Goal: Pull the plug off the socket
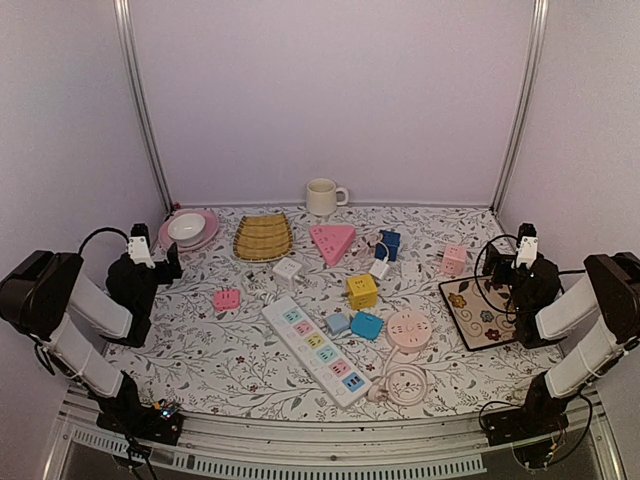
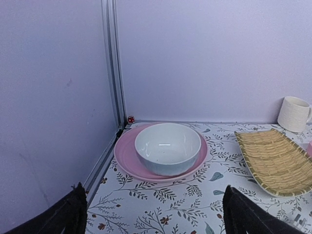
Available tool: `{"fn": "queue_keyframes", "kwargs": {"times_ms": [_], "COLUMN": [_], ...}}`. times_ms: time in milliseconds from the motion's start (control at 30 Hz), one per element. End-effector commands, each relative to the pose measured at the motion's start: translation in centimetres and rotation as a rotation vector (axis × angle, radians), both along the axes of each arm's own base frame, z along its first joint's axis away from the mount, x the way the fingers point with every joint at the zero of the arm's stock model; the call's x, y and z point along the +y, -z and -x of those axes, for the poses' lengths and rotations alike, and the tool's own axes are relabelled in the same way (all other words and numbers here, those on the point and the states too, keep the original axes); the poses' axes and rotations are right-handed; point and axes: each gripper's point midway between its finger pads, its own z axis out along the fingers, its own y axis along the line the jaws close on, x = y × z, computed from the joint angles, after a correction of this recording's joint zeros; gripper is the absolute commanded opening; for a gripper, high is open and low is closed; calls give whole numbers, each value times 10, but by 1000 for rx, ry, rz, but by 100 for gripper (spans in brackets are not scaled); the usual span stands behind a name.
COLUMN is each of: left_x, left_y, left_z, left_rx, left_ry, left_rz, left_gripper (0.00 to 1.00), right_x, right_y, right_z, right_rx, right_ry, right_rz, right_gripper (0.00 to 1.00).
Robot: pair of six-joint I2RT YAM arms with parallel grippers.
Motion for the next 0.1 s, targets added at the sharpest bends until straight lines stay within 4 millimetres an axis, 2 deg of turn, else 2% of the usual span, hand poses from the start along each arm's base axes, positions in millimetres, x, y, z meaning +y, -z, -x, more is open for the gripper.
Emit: {"fn": "queue_keyframes", "kwargs": {"times_ms": [0, 67], "left_x": [1, 1], "left_y": [-3, -3], "left_z": [-2, -2], "left_rx": [-8, -9], "left_ry": [4, 4], "left_rz": [-12, -12], "left_gripper": [97, 97], "right_x": [0, -1], "right_y": [-1, -1], "right_z": [0, 0], "right_rx": [-12, -10], "right_ry": [-2, 0], "right_rz": [3, 4], "right_gripper": [99, 99]}}
